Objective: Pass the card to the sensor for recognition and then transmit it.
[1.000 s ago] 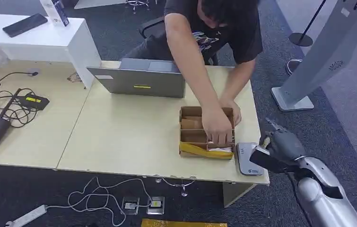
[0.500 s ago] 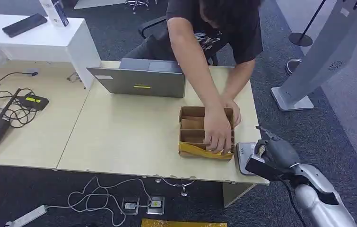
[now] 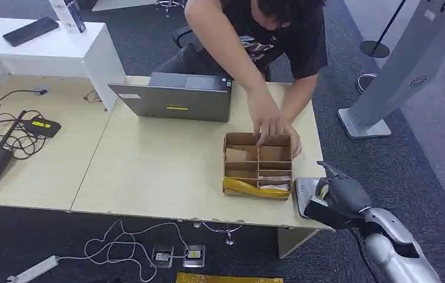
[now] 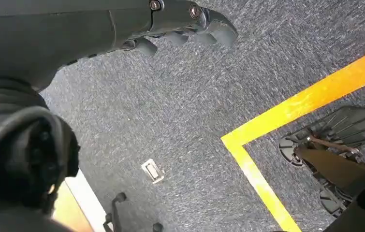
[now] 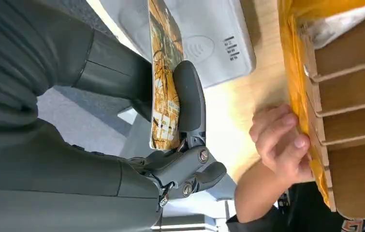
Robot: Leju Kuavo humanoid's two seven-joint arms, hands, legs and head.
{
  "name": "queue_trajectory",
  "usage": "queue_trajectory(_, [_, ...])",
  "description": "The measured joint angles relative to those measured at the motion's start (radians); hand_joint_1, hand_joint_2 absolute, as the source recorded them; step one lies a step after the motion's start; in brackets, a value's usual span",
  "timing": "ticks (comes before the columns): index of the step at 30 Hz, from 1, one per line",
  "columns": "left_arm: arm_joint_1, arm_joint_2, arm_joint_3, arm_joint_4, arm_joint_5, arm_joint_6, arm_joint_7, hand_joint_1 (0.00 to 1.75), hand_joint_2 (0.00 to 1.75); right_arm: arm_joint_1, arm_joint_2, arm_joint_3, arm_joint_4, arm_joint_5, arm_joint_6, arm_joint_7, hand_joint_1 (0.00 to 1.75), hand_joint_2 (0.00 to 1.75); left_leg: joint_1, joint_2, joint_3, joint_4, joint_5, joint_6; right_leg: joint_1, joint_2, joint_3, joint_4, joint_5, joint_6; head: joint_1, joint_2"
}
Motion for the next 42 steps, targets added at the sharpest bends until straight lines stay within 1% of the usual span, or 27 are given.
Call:
queue_trajectory(7, [0.0, 0.0, 0.0, 0.0, 0.0, 0.0, 0.0, 0.0, 0.0, 0.0, 0.0, 0.014, 0.008, 0.006, -0.008, -0.005, 1.75, 1.75, 0.0, 0.0, 0.0, 0.0, 0.0, 0.0, 0.0, 0.0, 0.0, 0.0, 0.0, 0.0, 0.0, 0.0])
queue_trajectory(26, [0.0, 0.0, 0.0, 0.0, 0.006, 0.0, 0.0, 0.0, 0.0, -0.028, 0.025, 0.029, 0.061, 0.009, -0.034, -0.036, 1.75, 1.75, 0.0, 0.0, 0.0, 0.0, 0.0, 0.0, 0.0, 0.0, 0.0, 0.0, 0.0, 0.0, 0.0, 0.0])
queue_trajectory(42, [0.0, -0.001, 0.0, 0.0, 0.0, 0.0, 0.0, 0.0, 0.0, -0.055, 0.038, 0.033, 0.095, 0.007, -0.056, -0.035, 1.75, 1.75, 0.0, 0.0, 0.001, 0.0, 0.0, 0.0, 0.0, 0.0, 0.001, 0.0, 0.0, 0.0, 0.0, 0.0])
